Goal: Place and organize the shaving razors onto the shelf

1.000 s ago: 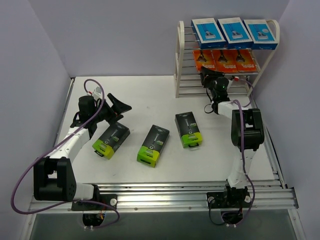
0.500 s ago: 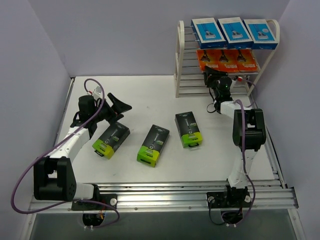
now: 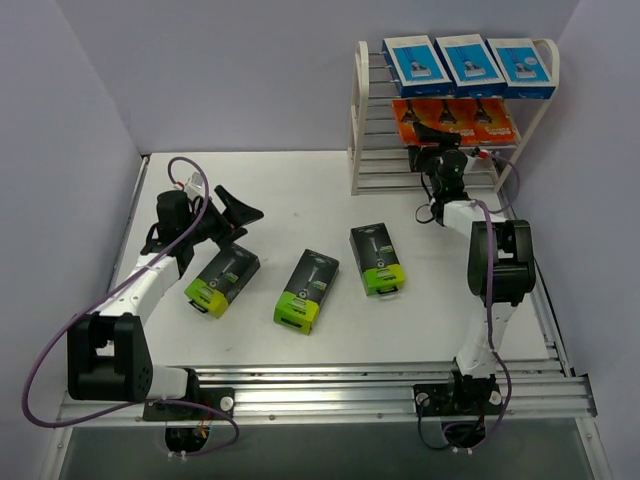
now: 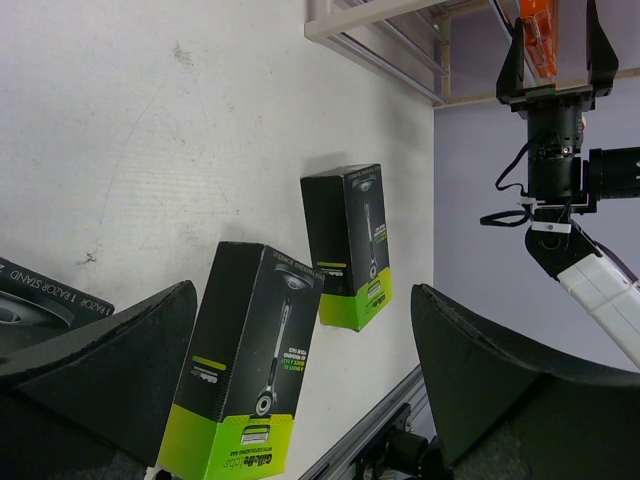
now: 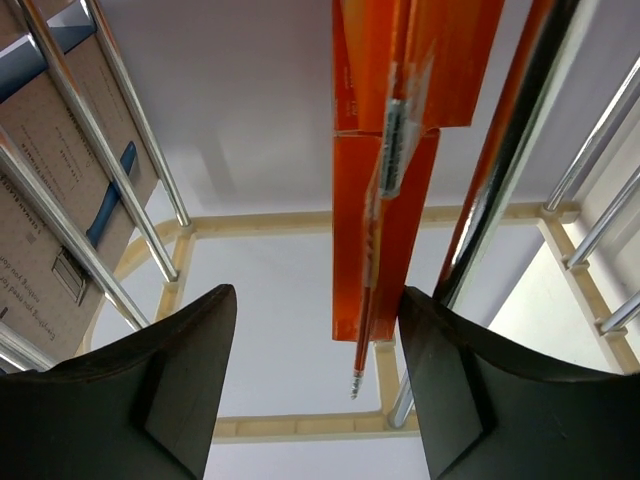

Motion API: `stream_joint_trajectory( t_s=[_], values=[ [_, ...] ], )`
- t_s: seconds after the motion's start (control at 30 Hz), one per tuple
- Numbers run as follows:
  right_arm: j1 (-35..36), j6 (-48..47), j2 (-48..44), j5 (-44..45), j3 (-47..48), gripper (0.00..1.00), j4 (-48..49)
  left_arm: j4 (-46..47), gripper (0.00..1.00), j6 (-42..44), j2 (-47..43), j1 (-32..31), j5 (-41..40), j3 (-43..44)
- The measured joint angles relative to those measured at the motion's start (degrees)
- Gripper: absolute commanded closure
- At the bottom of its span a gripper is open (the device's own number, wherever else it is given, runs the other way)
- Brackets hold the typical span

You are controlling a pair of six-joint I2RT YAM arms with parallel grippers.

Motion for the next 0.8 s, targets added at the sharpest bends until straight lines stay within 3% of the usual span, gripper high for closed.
stream_joint_trajectory(
  t_s=[0.47, 0.5, 0.53, 0.8],
  values=[
    [0.0, -3.8, -2.5, -0.9, 3.6, 0.2, -10.5, 0.0, 0.04, -0.5, 0.0, 0.4, 0.0, -0.2],
    [0.0, -4.1, -2.6, -1.0, 4.0, 0.15, -11.3, 0.0, 0.04, -0.5, 0.0, 0.5, 0.0, -0.2],
    [0.0, -4.2, -2.6, -1.2, 4.3, 0.0, -12.0, 0.0, 0.04, -0.6, 0.0, 0.5, 0.0, -0.2],
    [0.0, -7.0, -2.7, -3.0, 8.4, 0.0, -18.6, 0.0, 0.04, -0.9, 0.0, 0.7, 0.0, -0.5]
  ],
)
